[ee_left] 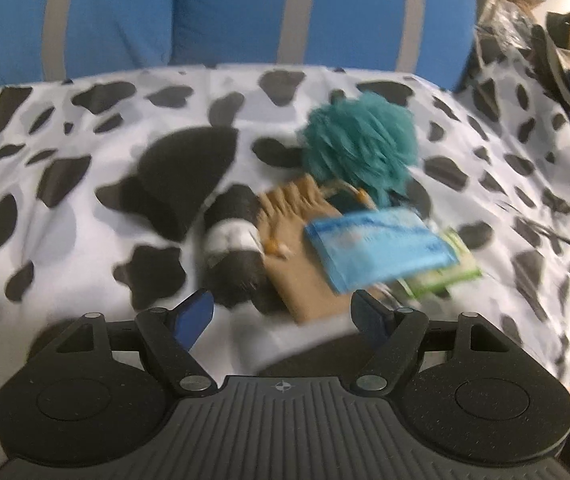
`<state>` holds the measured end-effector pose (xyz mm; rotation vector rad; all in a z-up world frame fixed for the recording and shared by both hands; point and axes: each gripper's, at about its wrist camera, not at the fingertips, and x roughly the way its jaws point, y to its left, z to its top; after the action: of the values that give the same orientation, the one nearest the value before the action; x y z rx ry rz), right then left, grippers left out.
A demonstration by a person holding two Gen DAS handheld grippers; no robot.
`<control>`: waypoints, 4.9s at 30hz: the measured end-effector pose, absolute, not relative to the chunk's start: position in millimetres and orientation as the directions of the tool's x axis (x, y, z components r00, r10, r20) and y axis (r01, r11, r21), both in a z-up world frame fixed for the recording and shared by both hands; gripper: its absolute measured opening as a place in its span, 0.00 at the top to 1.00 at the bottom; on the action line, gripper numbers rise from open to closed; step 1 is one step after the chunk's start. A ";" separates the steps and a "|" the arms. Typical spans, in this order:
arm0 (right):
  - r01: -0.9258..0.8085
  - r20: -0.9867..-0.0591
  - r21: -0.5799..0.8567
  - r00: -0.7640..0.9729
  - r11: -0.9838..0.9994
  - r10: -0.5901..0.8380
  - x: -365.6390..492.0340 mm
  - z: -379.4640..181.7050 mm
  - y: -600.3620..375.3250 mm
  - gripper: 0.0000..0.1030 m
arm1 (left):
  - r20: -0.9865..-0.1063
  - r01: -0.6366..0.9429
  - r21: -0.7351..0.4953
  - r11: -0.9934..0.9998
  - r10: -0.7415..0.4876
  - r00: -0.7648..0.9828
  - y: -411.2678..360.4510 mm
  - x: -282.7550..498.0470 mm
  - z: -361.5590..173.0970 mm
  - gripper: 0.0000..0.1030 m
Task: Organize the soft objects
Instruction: 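Lift the grey cable with the right tool while left tool grasps black roll, then carry the black roll and grey cable into the cardboard box with both tools, then open both tools to release the roll and cable inside the box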
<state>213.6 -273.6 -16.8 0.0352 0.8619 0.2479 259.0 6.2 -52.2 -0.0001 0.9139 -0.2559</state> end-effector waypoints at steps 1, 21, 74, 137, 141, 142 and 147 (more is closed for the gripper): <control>-0.204 -0.745 0.135 0.625 0.970 0.235 211.1 -15.2 -274.7 0.93 | -0.781 0.208 -0.105 0.973 -0.210 0.588 7.4 263.7 -53.0 0.27; -0.214 -0.713 0.183 0.643 0.960 0.279 186.1 -0.4 -294.3 0.93 | -0.808 0.138 -0.114 0.984 -0.173 0.563 20.6 319.0 -91.4 0.58; -0.411 -0.761 0.159 0.528 0.898 0.376 118.0 -9.3 -220.4 0.93 | -0.813 0.353 -0.120 0.928 -0.296 0.502 -22.4 96.9 -29.5 0.59; -0.452 -0.914 0.075 0.325 0.889 0.242 71.6 -42.0 -191.7 0.02 | -0.925 0.250 -0.056 0.967 -0.144 0.351 -21.9 65.0 -49.6 0.39; -0.430 -0.909 0.086 0.335 0.899 0.247 74.3 -39.7 -195.6 0.02 | -0.925 0.249 -0.055 0.967 -0.143 0.351 -21.9 65.6 -49.5 0.39; -0.423 -0.908 0.088 0.339 0.902 0.248 74.9 -39.1 -196.7 0.02 | -0.925 0.248 -0.055 0.967 -0.142 0.351 -22.4 66.4 -49.3 0.39; -0.386 -0.903 0.087 0.359 0.918 0.236 79.5 -37.1 -201.1 0.02 | -0.922 0.246 -0.066 0.967 -0.153 0.355 -23.6 70.1 -47.0 0.39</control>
<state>79.5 -201.1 -37.1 -0.1496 1.1350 0.4033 70.1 -23.6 -47.0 0.0892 1.1803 -0.2580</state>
